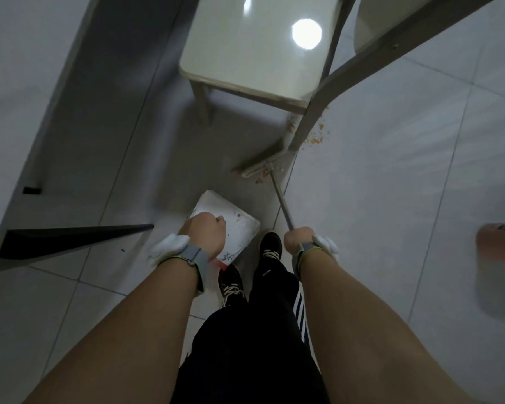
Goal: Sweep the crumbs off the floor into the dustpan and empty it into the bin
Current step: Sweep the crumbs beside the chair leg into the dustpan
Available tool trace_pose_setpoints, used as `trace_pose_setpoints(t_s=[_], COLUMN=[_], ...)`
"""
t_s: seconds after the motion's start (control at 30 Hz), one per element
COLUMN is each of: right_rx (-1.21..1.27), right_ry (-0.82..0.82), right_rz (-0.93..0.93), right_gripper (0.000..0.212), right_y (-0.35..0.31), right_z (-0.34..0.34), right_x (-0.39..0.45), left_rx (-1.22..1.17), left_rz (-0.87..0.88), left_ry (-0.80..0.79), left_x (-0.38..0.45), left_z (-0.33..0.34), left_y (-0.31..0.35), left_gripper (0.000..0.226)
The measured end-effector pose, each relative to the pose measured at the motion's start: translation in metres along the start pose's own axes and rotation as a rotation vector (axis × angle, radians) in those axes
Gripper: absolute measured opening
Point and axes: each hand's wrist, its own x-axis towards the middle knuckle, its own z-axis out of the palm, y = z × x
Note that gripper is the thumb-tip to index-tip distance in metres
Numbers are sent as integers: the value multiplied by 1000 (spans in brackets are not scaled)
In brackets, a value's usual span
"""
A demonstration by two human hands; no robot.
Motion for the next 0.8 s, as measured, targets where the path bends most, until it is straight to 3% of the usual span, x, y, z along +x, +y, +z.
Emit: trace_pose_setpoints(t_s=[0.1, 0.13, 0.3, 0.4, 0.5, 0.6, 0.7, 0.8], right_rx=[-267, -186, -377, -439, -400, -178, -103, -195], right_ry=[-69, -43, 131, 133, 78, 18, 5, 15], right_rz=[10, 59, -91, -185, -206, -149, -58, 34], right_gripper=[34, 34, 39, 33, 20, 31, 37, 36], right_y=[36, 49, 96, 80, 39, 14, 27, 64], right_z=[-8, -14, -38, -33, -11, 17, 20, 0], right_x=[-25, -24, -44, -42, -36, -26, -20, -19], left_rx=[-28, -31, -7, 36, 52, 27, 71, 70], left_rz=[12, 12, 33, 17, 3, -8, -18, -15], left_ry=[-14, -11, 37, 53, 13, 41, 75, 63], left_x=[-9, -10, -22, -28, -28, -28, -27, -23], left_z=[-6, -7, -9, -8, -6, -5, -3, -2], left_y=[1, 2, 2, 5, 4, -5, -14, -19], left_gripper=[51, 51, 52, 51, 51, 49, 51, 51])
